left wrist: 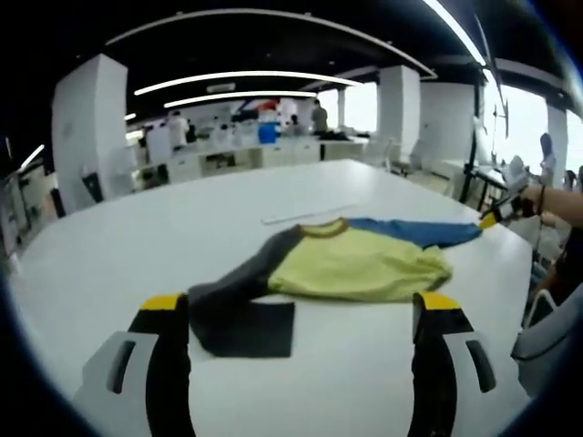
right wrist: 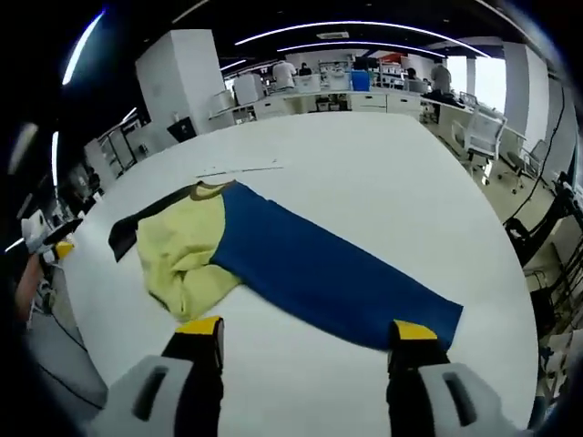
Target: Fold the garment on the visible template until the final outline fits inside the template.
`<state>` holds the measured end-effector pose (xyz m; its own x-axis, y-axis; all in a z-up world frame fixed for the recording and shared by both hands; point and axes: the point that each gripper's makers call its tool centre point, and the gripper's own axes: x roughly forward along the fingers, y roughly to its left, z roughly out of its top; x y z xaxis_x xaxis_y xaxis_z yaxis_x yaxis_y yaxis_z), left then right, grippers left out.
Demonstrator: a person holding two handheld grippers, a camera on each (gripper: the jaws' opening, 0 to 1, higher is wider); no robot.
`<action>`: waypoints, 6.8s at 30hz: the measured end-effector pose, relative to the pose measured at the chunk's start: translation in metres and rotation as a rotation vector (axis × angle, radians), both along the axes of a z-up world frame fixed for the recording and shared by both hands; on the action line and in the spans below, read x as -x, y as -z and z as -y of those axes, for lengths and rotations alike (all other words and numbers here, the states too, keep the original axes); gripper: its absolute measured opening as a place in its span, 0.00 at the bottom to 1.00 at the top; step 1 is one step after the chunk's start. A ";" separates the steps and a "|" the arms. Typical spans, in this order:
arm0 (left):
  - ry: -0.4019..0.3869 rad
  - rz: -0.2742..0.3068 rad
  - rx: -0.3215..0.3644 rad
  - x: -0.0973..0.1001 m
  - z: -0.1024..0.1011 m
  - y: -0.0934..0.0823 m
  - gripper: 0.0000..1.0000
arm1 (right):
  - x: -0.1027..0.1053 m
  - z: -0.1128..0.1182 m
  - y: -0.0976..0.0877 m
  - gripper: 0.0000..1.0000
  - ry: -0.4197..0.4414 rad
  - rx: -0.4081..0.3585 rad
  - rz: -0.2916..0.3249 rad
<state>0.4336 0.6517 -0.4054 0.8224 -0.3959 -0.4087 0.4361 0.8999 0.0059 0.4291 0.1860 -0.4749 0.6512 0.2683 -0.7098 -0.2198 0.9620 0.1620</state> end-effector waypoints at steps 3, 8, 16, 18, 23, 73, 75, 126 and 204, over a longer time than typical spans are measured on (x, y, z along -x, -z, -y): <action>0.015 0.002 0.014 0.002 0.007 -0.001 0.99 | 0.004 -0.027 -0.009 0.76 -0.068 -0.004 0.017; 0.036 -0.001 0.012 0.003 0.015 -0.001 0.99 | 0.002 -0.055 -0.016 0.76 -0.177 0.002 0.044; 0.080 0.005 0.008 0.008 0.025 -0.003 0.99 | -0.002 -0.099 -0.020 0.76 -0.307 -0.021 0.089; 0.091 0.007 0.009 0.010 0.030 -0.003 0.99 | -0.003 -0.110 -0.019 0.77 -0.326 -0.014 0.095; 0.101 0.000 0.013 0.014 0.034 -0.002 0.99 | 0.001 -0.137 -0.018 0.77 -0.389 -0.021 0.100; 0.026 -0.012 0.060 0.025 0.027 0.009 0.94 | -0.010 -0.267 0.057 0.28 -1.085 0.292 0.168; 0.024 -0.010 0.059 0.025 0.026 0.009 0.94 | -0.010 -0.269 0.059 0.27 -1.095 0.294 0.164; 0.142 -0.045 0.041 -0.002 0.068 0.041 0.80 | -0.124 -0.237 -0.011 0.00 -0.733 0.131 0.292; 0.007 -0.151 0.090 -0.139 0.119 0.130 0.00 | -0.179 -0.211 0.062 0.02 -0.450 0.036 0.127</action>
